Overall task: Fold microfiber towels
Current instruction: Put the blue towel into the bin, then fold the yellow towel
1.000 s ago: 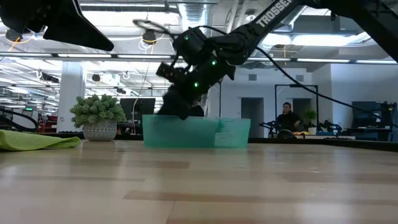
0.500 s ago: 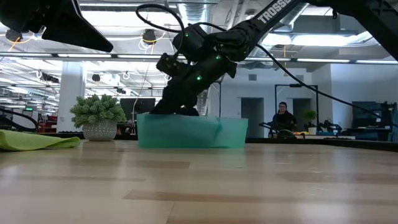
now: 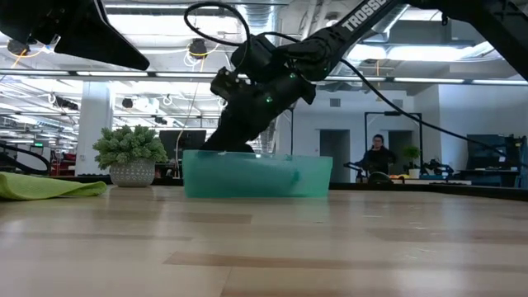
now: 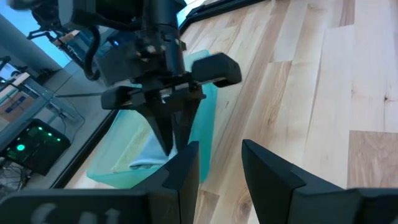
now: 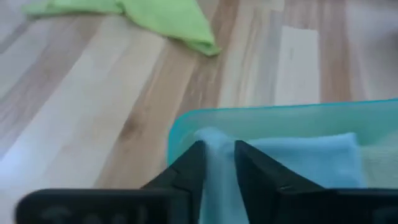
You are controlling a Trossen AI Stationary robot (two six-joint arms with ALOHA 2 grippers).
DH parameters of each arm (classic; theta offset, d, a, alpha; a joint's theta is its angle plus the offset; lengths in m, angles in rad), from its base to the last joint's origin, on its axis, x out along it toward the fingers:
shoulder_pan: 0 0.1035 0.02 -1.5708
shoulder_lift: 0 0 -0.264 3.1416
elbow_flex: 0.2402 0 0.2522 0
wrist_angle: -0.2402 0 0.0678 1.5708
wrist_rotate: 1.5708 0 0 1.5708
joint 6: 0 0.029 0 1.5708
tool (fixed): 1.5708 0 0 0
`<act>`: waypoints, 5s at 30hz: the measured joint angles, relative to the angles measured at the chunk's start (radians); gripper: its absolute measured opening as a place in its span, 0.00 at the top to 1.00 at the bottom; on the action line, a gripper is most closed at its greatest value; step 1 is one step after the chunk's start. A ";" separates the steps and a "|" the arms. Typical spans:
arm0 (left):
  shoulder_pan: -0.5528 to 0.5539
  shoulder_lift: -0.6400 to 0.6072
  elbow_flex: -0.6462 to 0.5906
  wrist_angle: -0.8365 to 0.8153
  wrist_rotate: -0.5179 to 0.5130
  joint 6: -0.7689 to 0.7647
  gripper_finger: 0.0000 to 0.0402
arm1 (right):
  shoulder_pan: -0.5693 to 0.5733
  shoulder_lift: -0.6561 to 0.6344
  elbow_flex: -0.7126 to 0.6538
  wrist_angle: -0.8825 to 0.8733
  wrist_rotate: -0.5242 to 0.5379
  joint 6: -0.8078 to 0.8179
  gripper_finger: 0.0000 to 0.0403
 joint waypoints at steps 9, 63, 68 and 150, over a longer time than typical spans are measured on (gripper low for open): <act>0.000 0.000 0.000 -0.004 0.000 -0.003 0.72 | -0.027 -0.028 0.032 -0.048 -0.003 0.097 0.48; 0.089 0.000 -0.179 0.039 0.013 -0.291 0.72 | -0.011 -0.129 -0.170 -0.190 0.322 0.366 0.97; 0.090 0.000 -0.179 0.054 0.006 -0.292 0.72 | 0.006 -0.170 -0.172 -0.137 0.362 0.358 0.95; 0.110 0.000 -0.084 0.323 0.166 0.212 0.72 | 1.070 -0.472 -0.642 -0.487 0.172 0.990 0.82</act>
